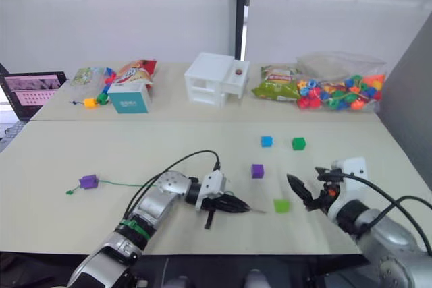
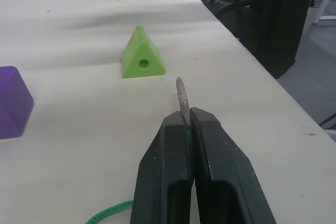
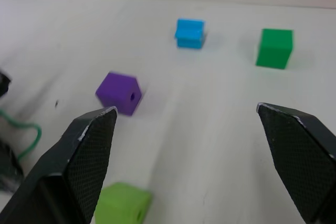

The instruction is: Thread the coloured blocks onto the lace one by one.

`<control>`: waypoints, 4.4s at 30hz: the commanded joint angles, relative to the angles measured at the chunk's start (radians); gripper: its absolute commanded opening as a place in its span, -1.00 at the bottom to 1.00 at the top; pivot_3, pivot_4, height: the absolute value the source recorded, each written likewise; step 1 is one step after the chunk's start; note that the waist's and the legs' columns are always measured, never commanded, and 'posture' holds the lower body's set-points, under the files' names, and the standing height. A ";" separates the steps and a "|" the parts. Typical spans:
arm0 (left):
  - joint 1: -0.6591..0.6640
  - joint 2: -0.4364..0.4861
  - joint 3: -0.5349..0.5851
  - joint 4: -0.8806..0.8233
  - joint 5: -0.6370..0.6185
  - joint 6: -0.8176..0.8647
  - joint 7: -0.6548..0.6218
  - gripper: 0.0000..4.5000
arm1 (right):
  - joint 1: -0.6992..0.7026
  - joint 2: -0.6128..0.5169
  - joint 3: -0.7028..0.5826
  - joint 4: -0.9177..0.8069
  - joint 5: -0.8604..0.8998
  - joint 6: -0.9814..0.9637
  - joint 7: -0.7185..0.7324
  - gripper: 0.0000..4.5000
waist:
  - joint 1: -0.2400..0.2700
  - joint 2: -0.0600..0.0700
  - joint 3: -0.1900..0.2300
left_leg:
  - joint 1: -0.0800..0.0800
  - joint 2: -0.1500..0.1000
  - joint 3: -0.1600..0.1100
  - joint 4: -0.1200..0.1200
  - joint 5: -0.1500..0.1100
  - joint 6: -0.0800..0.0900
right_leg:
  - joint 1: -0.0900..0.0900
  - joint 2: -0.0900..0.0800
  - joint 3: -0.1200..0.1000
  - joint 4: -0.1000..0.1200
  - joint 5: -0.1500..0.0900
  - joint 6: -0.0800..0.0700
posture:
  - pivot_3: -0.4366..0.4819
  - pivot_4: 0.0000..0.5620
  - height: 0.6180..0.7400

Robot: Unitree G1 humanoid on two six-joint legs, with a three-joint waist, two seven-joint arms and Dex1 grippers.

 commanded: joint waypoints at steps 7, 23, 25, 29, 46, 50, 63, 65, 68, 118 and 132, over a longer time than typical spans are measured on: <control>0.024 0.011 0.015 -0.082 -0.024 0.030 0.026 -1.00 | -0.140 -0.371 0.276 0.181 -0.171 -0.267 0.555 0.99 | 0.002 -0.001 0.000 | 0.000 0.000 0.001 0.001 0.000 0.000 | 0.000 0.000 0.000 -0.001 0.000 0.000 | -0.05 -0.47 1.00; 0.024 0.031 -0.002 -0.084 0.023 -0.019 0.091 -1.00 | -0.544 -0.354 0.692 0.378 -0.537 -0.346 0.751 0.99 | 0.006 -0.001 0.000 | -0.002 0.000 0.000 0.001 0.000 0.000 | -0.003 -0.001 0.000 -0.001 0.000 0.000 | -0.05 -0.47 1.00; 0.034 0.033 -0.003 -0.100 0.018 -0.012 0.094 -1.00 | -0.547 -0.342 0.693 0.370 -0.539 -0.325 0.752 0.99 | 0.005 -0.001 0.000 | -0.002 0.000 0.001 0.001 0.000 0.000 | -0.003 -0.001 0.000 -0.001 0.000 0.000 | -0.05 -0.47 1.00; 0.047 0.033 -0.004 -0.117 0.010 -0.002 0.101 -1.00 | -0.523 -0.336 0.702 0.361 -0.562 -0.318 0.749 0.76 | 0.004 -0.001 0.000 | -0.002 0.000 0.000 0.001 0.000 0.000 | -0.003 -0.001 0.000 -0.001 0.000 0.000 | -0.05 -0.47 1.00; 0.034 -0.001 -0.006 -0.105 0.001 0.004 0.105 -1.00 | -0.419 -0.278 0.652 0.174 -0.504 -0.094 0.674 -0.44 | 0.002 -0.001 0.000 | -0.001 0.000 0.000 0.001 0.000 0.000 | -0.002 -0.001 0.000 0.000 0.000 0.000 | -0.05 -0.47 1.00; 0.027 -0.014 -0.011 -0.095 0.003 0.001 0.101 -1.00 | -0.397 -0.267 0.651 0.154 -0.511 -0.066 0.655 -0.44 | 0.002 -0.001 0.000 | -0.001 0.000 0.000 0.001 0.000 0.000 | -0.002 -0.001 0.000 0.000 0.000 0.000 | -0.05 -0.47 1.00; 0.007 -0.018 -0.036 -0.047 0.026 -0.030 0.091 -1.00 | -0.410 -0.218 0.642 0.117 -0.492 -0.030 0.634 -0.44 | 0.000 -0.001 0.000 | 0.000 0.001 0.000 0.001 0.000 0.000 | -0.002 0.000 0.000 0.000 0.000 0.000 | -0.05 -0.47 1.00; 0.003 -0.022 -0.038 -0.042 0.026 -0.032 0.092 -1.00 | -0.412 -0.220 0.644 0.114 -0.490 -0.031 0.634 -0.44 | 0.000 -0.001 0.000 | 0.000 0.001 0.000 0.001 0.000 0.000 | -0.002 0.000 0.000 0.000 0.000 0.000 | -0.05 -0.47 1.00; -0.001 -0.029 -0.038 -0.036 0.027 -0.036 0.093 -1.00 | -0.412 -0.212 0.649 0.097 -0.479 -0.022 0.626 -0.44 | 0.001 -0.001 0.000 | 0.000 0.001 0.000 0.001 0.000 0.000 | -0.002 0.000 0.000 0.000 0.000 0.000 | -0.05 -0.47 1.00; -0.117 -0.080 -0.115 -0.016 0.101 0.099 0.054 -1.00 | -0.430 -0.213 0.710 0.149 -0.519 -0.094 0.615 -0.44 | 0.005 -0.001 0.000 | 0.000 0.000 0.000 0.002 0.000 0.000 | 0.000 0.000 0.000 -0.001 0.000 0.000 | -0.05 -0.47 1.00; -0.111 0.055 -0.052 -0.181 0.022 0.294 -0.032 0.42 | -0.411 -0.196 0.683 0.130 -0.514 -0.066 0.573 -0.44 | -0.004 -0.001 0.000 | 0.000 0.001 0.000 0.002 0.000 0.000 | -0.001 0.000 0.000 0.001 0.000 0.001 | -0.05 -0.47 1.00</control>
